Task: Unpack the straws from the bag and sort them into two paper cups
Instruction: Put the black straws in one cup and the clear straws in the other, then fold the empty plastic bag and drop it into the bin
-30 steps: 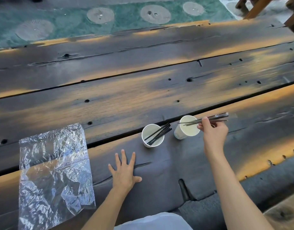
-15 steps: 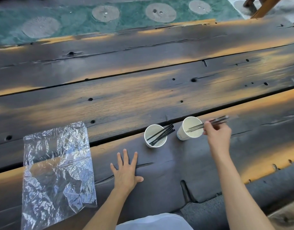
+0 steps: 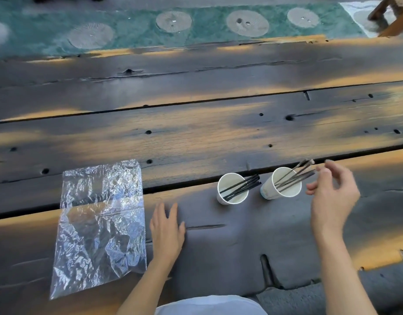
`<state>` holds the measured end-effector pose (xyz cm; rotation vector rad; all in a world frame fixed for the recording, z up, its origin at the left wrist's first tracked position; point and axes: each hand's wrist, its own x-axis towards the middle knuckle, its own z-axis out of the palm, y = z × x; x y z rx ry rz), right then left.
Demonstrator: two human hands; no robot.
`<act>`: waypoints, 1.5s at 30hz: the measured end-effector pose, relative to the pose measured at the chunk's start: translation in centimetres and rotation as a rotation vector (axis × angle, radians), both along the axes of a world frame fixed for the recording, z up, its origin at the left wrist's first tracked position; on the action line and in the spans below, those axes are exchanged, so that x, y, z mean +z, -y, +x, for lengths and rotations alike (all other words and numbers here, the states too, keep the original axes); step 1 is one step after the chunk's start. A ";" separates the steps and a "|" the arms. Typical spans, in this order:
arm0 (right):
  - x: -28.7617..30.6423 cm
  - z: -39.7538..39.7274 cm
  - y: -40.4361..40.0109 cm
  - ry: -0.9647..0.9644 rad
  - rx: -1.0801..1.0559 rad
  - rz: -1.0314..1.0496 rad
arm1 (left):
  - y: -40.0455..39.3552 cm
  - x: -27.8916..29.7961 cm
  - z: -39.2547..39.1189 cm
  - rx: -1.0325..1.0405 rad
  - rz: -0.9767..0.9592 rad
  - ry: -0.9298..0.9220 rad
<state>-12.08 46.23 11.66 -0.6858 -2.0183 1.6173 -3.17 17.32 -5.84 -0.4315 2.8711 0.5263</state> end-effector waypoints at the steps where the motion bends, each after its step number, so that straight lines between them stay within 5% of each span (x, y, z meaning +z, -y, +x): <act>1: 0.5 0.3 1.4 0.026 0.085 -0.031 | 1.1 0.3 0.5 0.095 -0.026 -0.026; 5: 0.0 1.7 8.6 0.269 0.605 -0.181 | 5.5 -0.1 4.1 0.367 -0.107 0.083; 9: -4.8 4.7 15.4 0.596 0.926 -0.270 | 5.7 -0.9 6.8 0.423 -0.020 0.243; 14: -15.0 7.9 18.3 0.925 1.024 0.162 | 3.1 -0.6 7.2 0.394 0.598 0.021; 19: -18.0 9.9 18.8 1.068 0.980 0.138 | 6.3 0.7 9.7 0.766 0.388 -0.131; 22: -17.5 10.5 19.1 1.134 0.990 0.013 | 9.6 0.8 12.6 1.180 0.221 0.000; 25: -17.6 10.8 19.3 1.109 0.973 -0.007 | 12.5 -0.8 15.5 1.403 0.372 0.161; 31: -17.4 10.7 19.0 1.022 0.821 -0.324 | 13.3 -0.7 15.8 1.394 0.959 0.094; 33: -17.4 10.6 18.3 0.984 0.817 -0.248 | 13.0 -0.6 15.2 1.356 1.042 0.104; 38: -18.7 9.8 14.8 0.844 0.891 0.363 | 12.1 -0.9 14.3 1.193 0.936 0.113; 41: -19.7 9.4 13.2 1.011 0.947 0.457 | 11.6 -0.8 13.5 1.077 0.911 0.209; 45: -18.2 8.4 12.0 1.217 1.075 0.835 | 12.3 -0.6 12.7 0.820 0.511 0.328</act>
